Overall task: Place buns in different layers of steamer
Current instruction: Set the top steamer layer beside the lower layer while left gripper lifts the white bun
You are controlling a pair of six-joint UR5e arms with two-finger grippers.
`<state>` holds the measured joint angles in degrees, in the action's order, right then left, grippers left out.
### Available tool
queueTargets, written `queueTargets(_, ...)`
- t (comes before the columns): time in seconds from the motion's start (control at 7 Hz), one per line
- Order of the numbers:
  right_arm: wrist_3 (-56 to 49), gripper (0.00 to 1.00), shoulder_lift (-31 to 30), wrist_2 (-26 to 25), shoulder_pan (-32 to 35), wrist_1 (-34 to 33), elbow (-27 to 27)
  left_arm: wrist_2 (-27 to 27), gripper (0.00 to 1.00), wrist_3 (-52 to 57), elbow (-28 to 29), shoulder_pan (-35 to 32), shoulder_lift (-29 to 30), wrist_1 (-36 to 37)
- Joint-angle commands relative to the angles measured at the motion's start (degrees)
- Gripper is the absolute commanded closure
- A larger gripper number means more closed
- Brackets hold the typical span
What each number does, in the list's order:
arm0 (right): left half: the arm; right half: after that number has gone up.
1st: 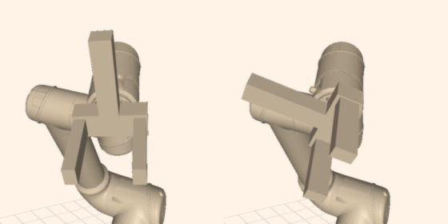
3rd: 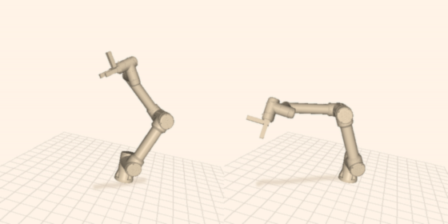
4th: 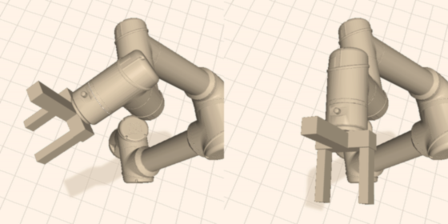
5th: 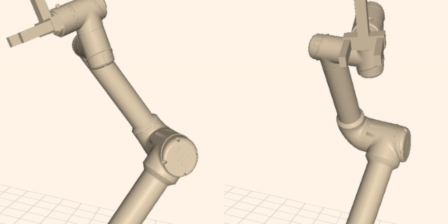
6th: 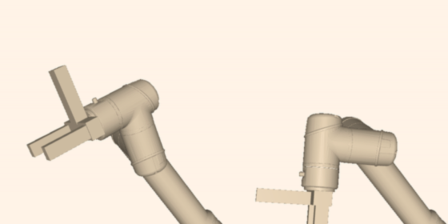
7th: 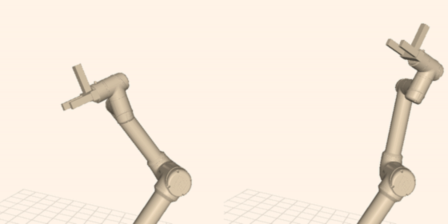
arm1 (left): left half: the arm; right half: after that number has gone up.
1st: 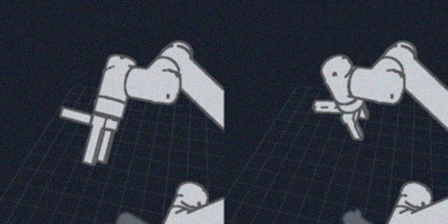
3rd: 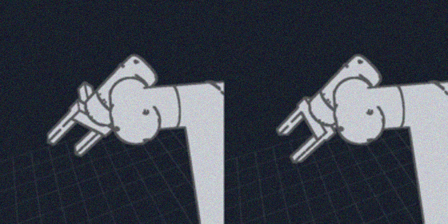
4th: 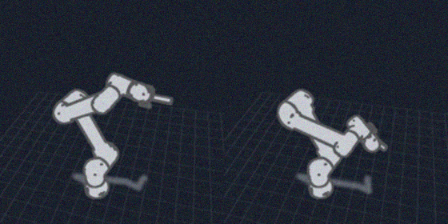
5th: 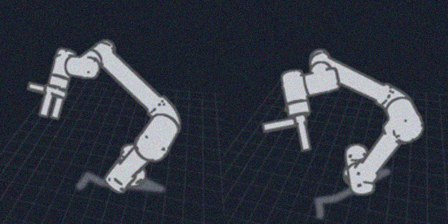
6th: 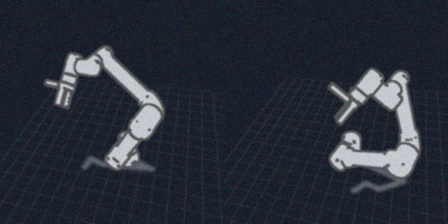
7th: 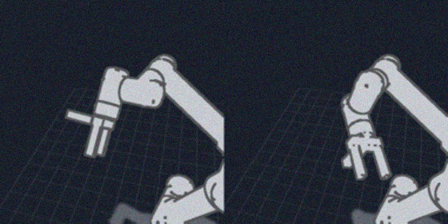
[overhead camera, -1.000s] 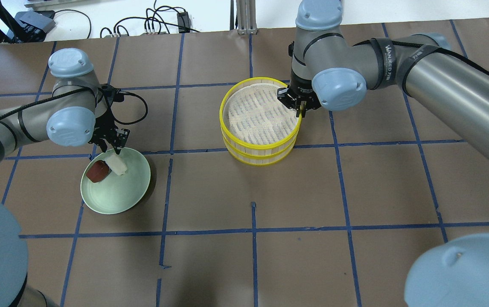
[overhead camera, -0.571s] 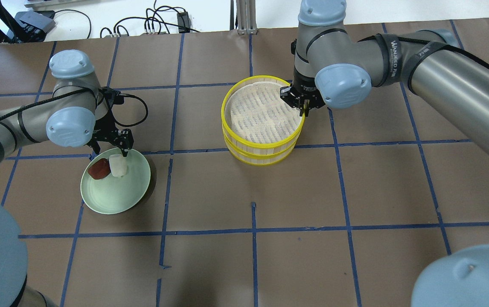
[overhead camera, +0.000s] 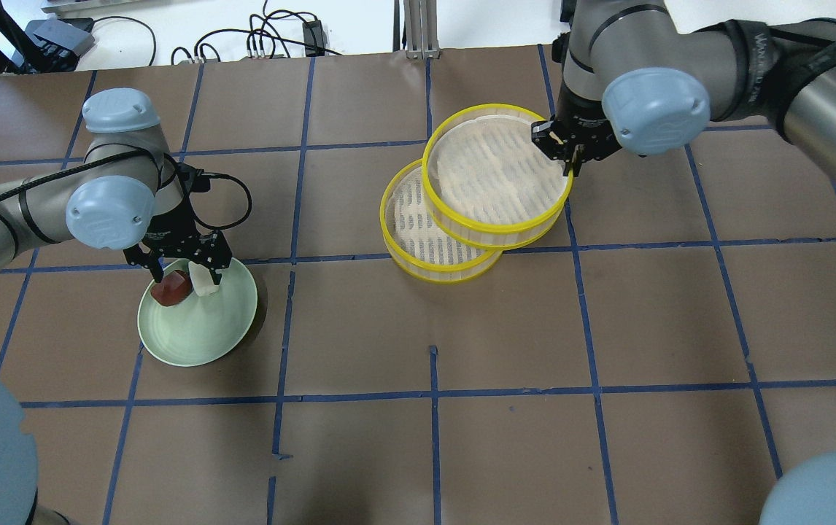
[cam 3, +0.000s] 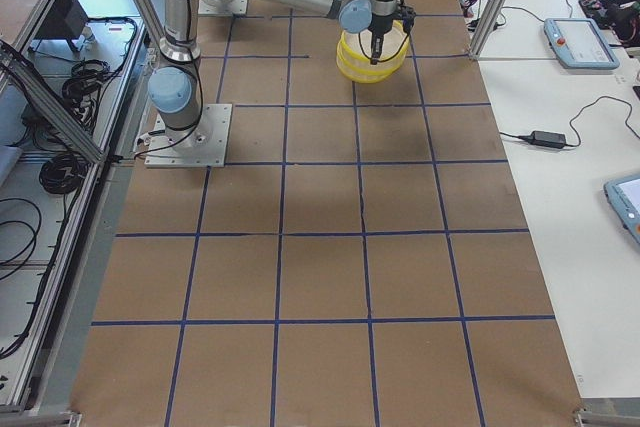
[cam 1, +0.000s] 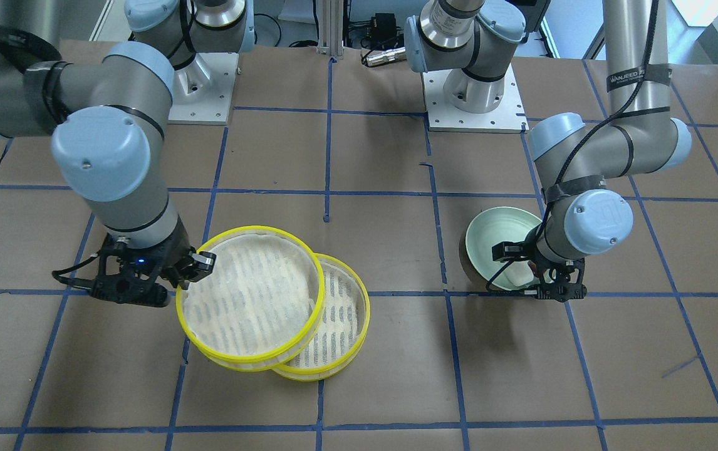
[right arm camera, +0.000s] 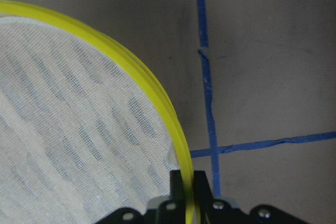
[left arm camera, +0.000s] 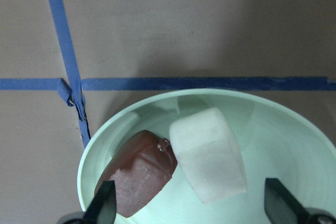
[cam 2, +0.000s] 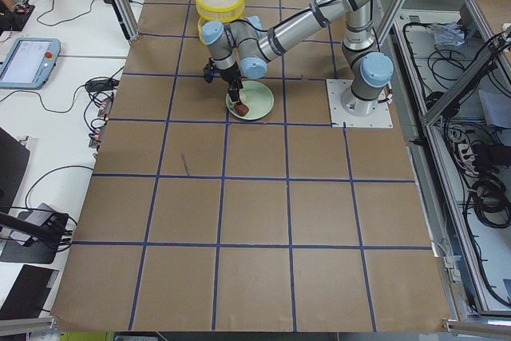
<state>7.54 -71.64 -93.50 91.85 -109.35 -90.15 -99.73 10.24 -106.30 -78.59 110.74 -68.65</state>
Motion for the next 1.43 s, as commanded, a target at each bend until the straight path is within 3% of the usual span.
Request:
queueTargets(0.0,-9.5,0.97,-0.3,-2.0,-6.0,-0.5,-0.3,3.0,0.08,-0.1,-0.3,-0.1,0.4,0.4)
queueTargets(0.14,-9.7,0.97,-0.3,-2.8,-6.9,-0.3,-0.4,3.0,0.22,-0.1,0.1,0.0,0.4,0.4)
queueTargets(0.43,-9.7,0.97,-0.3,-3.4,-7.0,-0.6,-0.6,2.8,0.68,0.3,0.2,0.0,0.8,0.4)
queueTargets(0.57,-9.6,0.97,-0.3,-3.3,-7.0,-0.6,-0.6,2.5,0.80,0.3,0.4,0.0,1.1,1.5)
queueTargets(1.0,-9.0,0.97,-0.3,-2.8,-7.0,-0.6,-0.7,3.1,0.90,-0.6,3.4,-1.0,-1.6,5.4)
queueTargets(1.29,-8.8,0.97,-0.3,-2.7,-6.9,-0.5,-0.8,4.4,0.90,-5.9,5.4,-7.4,-5.3,4.8)
